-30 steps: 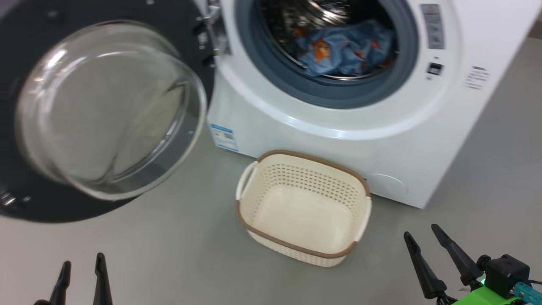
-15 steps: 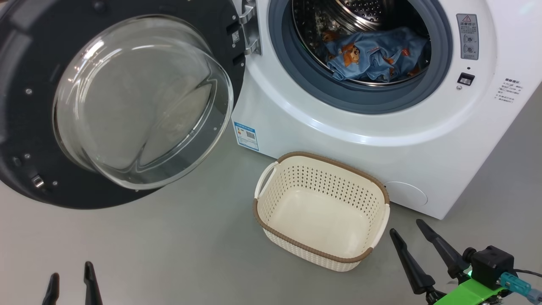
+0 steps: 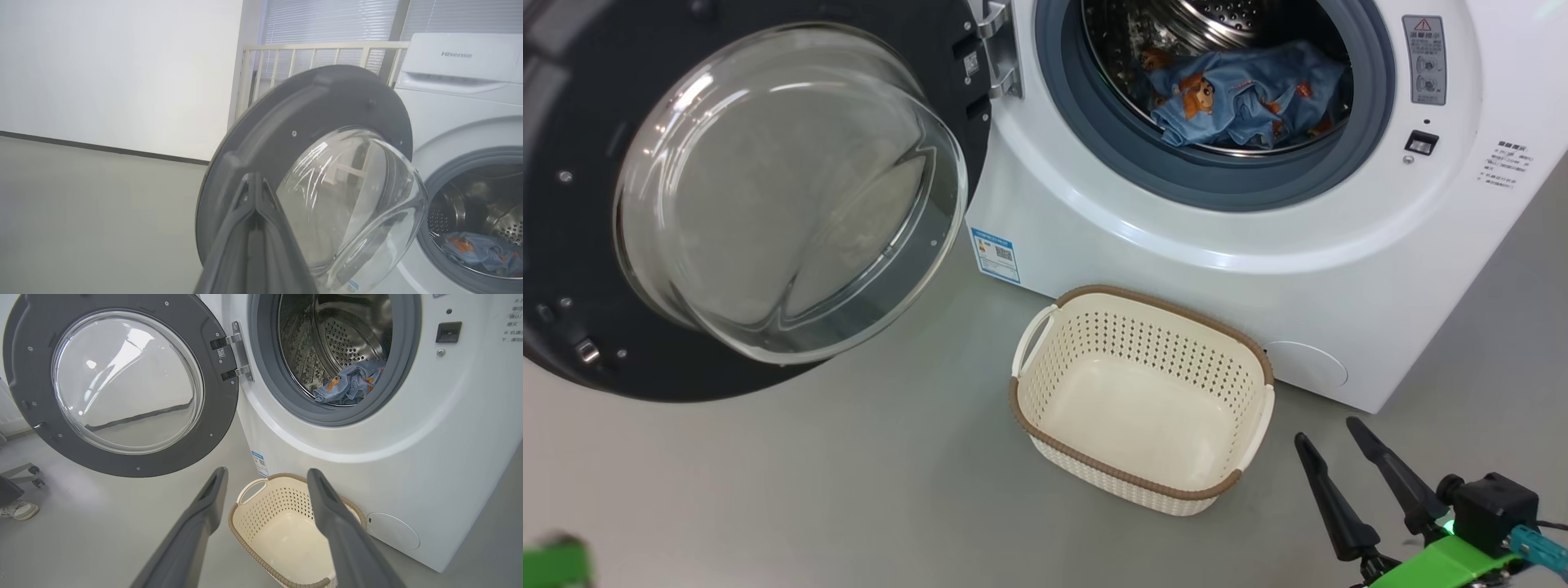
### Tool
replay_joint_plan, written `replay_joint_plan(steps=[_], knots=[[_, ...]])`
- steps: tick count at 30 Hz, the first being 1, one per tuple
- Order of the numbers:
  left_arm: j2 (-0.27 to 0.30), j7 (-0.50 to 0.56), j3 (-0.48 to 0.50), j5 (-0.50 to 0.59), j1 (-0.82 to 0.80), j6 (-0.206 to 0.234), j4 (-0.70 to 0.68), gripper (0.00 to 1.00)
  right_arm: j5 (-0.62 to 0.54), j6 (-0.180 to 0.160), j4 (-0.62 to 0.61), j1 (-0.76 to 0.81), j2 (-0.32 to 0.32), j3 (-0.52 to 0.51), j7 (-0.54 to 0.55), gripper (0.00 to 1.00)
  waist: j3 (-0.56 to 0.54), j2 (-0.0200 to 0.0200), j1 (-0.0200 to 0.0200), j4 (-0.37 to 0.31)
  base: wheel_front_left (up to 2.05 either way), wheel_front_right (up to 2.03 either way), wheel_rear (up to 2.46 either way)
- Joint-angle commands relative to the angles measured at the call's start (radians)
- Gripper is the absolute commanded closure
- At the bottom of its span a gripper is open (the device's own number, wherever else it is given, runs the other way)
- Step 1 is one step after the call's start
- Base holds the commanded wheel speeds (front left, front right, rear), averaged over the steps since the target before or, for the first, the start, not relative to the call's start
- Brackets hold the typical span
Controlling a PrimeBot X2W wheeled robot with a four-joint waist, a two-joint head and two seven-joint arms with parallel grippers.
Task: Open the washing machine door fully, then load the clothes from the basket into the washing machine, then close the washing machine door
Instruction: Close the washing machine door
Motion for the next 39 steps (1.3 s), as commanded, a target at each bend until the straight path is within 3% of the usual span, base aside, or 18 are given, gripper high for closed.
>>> replay_joint_plan(steps=[1, 8, 10, 11, 17, 21, 26, 27, 32, 39], knots=[[0.060, -0.006, 0.053, -0.030, -0.078, -0.004, -0.029, 1.00, -0.004, 0.003, -0.028, 0.010, -0.009, 0.007, -0.005, 0.00, 0.003, 0.0000, 0.0000, -0.002, 0.00, 0.00, 0.00], [0.284, -0.006, 0.097, -0.242, -0.298, -0.011, 0.071, 1.00, -0.017, 0.003, -0.046, 0.025, 0.002, -0.018, -0.005, 0.00, 0.028, 0.0000, 0.0000, -0.041, 0.00, 0.00, 0.00], [0.341, -0.004, 0.102, -0.338, -0.360, -0.011, 0.122, 1.00, -0.018, 0.003, -0.049, 0.023, 0.000, -0.022, -0.005, 0.00, 0.040, 0.0000, 0.0000, -0.054, 0.00, 0.00, 0.00], [0.402, 0.005, 0.110, -0.419, -0.415, -0.011, 0.181, 1.00, -0.021, 0.003, -0.052, 0.018, -0.003, -0.025, -0.005, 0.00, 0.054, 0.0000, 0.0000, -0.067, 0.00, 0.00, 0.00], [0.544, 0.076, 0.100, -0.633, -0.566, -0.011, 0.392, 1.00, -0.025, 0.003, -0.059, -0.006, -0.013, -0.028, -0.005, 0.00, 0.101, 0.0000, 0.0000, -0.101, 0.00, 0.00, 0.00], [0.611, 0.187, 0.090, -0.776, -0.646, -0.011, 0.535, 1.00, -0.028, 0.003, -0.064, -0.026, -0.020, -0.023, -0.005, 0.00, 0.133, 0.0000, 0.0000, -0.121, 0.00, 0.00, 0.00], [0.691, 0.384, 0.034, -0.867, -0.699, -0.011, 0.682, 1.00, -0.031, 0.003, -0.067, -0.047, -0.026, -0.016, -0.005, 0.00, 0.170, 0.0000, 0.0000, -0.140, 0.00, 0.00, 0.00], [0.691, 0.384, 0.034, -0.867, -0.699, -0.011, 0.682, 1.00, -0.031, 0.003, -0.067, -0.047, -0.026, -0.016, -0.005, 0.00, 0.170, 0.0000, 0.0000, -0.140, 0.00, 0.00, 0.00], [0.734, 0.580, -0.033, -0.918, -0.723, -0.011, 0.754, 1.00, -0.032, 0.003, -0.066, -0.054, -0.028, -0.017, -0.005, 0.00, 0.191, 0.0000, 0.0000, -0.149, 0.00, 0.00, 0.00], [0.754, 0.683, -0.081, -0.938, -0.737, -0.011, 0.792, 1.00, -0.030, 0.003, -0.066, -0.056, -0.035, -0.014, -0.005, 0.00, 0.195, 0.0000, 0.0000, -0.157, 0.00, 0.00, 0.00]])
